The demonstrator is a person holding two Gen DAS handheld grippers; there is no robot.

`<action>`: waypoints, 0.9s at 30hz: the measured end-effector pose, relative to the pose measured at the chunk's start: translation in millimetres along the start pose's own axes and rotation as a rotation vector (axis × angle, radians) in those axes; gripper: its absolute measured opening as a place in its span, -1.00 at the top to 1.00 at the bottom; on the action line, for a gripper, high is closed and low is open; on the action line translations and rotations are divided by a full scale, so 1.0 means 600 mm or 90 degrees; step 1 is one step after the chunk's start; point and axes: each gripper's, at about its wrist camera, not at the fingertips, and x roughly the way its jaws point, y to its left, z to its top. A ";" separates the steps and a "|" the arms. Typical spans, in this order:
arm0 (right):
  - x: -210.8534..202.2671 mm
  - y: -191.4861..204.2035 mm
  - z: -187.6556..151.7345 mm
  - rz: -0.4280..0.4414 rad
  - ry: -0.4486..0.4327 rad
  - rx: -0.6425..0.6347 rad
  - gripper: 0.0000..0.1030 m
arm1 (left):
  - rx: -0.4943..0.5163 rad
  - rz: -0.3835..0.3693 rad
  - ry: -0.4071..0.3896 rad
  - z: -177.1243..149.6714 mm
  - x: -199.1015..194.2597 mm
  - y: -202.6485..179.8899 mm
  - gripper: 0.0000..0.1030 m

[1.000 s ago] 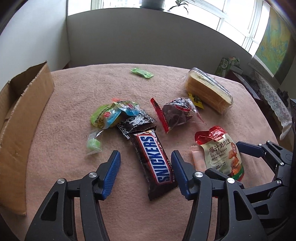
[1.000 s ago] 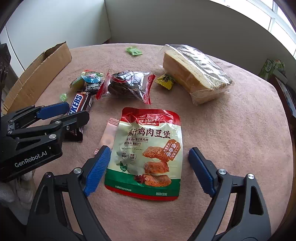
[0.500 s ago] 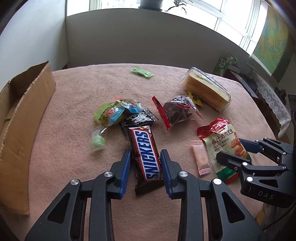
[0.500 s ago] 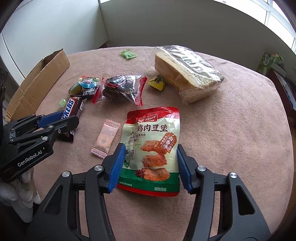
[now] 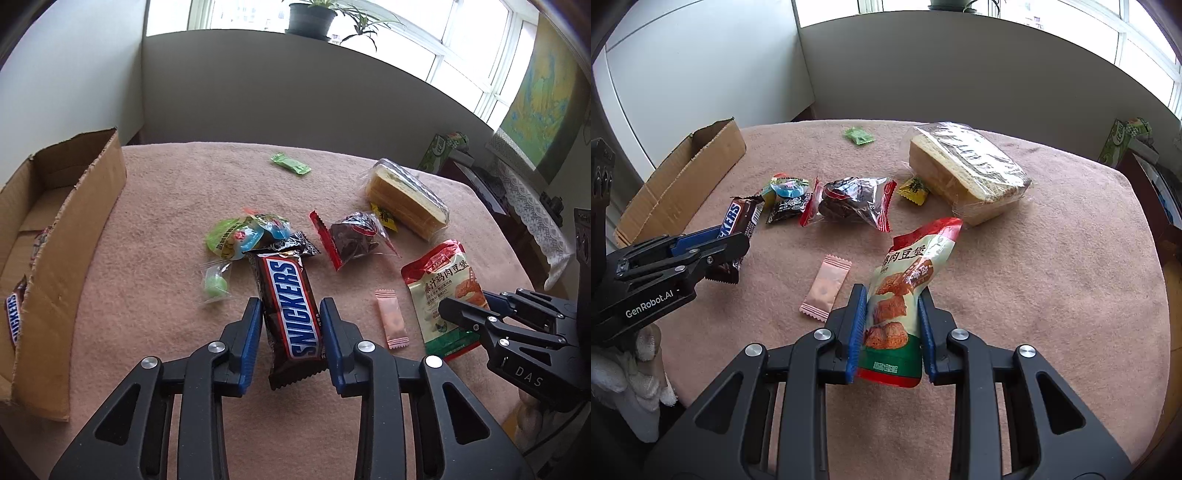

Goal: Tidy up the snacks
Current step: 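Carry both snacks into the cardboard box and open both tools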

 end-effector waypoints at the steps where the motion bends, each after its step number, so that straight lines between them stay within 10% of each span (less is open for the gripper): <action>1: -0.004 0.000 0.002 0.001 -0.003 0.001 0.50 | -0.003 -0.001 -0.004 0.001 -0.004 0.002 0.41; 27: -0.087 0.155 0.139 0.051 -0.117 -0.086 0.65 | -0.082 0.040 -0.138 0.005 -0.138 0.137 0.41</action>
